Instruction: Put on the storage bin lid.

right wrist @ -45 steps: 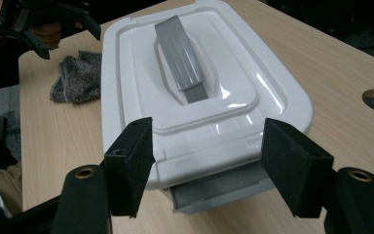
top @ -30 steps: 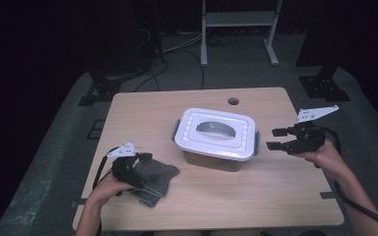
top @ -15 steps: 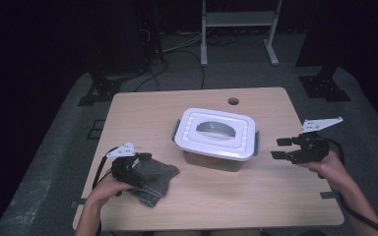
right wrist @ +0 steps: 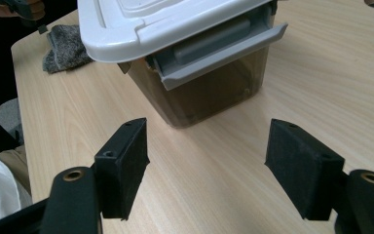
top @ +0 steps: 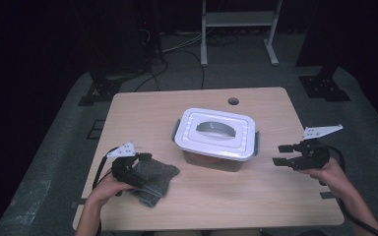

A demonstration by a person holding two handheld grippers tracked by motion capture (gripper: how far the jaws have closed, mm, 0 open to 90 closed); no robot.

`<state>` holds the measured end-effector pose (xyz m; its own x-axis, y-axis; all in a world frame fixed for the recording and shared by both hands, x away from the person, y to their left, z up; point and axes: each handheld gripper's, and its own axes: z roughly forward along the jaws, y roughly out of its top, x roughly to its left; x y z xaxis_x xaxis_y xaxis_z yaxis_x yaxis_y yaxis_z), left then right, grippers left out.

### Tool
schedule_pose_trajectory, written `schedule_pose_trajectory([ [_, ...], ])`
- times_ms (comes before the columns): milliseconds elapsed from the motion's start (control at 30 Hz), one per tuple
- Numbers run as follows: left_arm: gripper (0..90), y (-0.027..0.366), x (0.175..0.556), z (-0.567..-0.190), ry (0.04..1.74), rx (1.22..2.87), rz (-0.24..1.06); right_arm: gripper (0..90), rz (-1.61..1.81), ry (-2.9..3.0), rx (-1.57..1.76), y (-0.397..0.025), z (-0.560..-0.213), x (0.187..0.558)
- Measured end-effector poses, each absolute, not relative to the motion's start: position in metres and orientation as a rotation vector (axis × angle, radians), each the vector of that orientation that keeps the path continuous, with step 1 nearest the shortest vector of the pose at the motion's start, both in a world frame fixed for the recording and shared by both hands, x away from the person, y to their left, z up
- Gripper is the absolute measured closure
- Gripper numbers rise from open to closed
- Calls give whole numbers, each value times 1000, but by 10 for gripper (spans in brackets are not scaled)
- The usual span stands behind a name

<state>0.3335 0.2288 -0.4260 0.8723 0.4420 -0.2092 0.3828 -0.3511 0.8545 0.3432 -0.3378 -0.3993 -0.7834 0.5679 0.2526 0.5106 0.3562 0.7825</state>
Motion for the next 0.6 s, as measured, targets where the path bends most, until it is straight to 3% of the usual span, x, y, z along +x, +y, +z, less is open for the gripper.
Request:
schedule_pose_trajectory([
  [600, 24, 229, 333, -426, 607, 1976, 70, 294, 1429, 2551, 1038, -340, -414, 334],
])
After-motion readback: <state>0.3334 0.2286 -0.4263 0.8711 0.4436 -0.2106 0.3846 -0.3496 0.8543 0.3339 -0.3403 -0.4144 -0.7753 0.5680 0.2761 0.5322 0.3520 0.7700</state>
